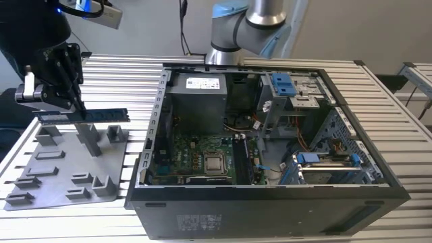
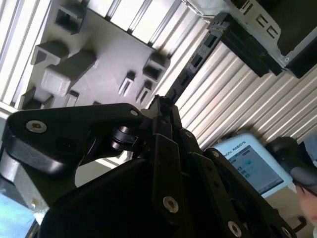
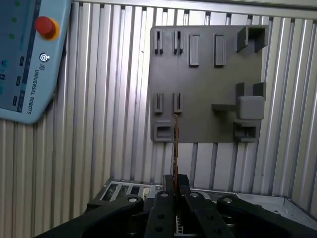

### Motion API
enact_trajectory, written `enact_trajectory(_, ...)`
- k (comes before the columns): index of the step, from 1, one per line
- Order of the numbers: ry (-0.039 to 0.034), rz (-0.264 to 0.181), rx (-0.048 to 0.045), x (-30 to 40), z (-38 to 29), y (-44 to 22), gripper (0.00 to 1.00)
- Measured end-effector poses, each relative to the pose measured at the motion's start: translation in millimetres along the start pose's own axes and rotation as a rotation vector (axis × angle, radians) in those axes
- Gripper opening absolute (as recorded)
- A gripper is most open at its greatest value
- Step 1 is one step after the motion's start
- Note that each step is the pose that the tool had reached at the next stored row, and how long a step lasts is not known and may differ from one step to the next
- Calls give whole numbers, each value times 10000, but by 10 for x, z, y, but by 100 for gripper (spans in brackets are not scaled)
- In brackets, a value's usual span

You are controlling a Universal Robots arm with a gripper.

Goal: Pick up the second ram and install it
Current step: 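Pick up the second ram and move it above second insertion slot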

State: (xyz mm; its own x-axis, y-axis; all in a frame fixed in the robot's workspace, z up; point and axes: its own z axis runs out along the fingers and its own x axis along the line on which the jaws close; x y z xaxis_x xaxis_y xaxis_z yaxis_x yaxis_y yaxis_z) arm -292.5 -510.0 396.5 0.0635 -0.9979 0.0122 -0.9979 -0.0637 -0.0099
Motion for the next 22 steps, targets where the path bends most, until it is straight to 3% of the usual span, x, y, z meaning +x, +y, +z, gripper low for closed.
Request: enact_trajectory(22,-13,-6,-201,52,9,-772,14)
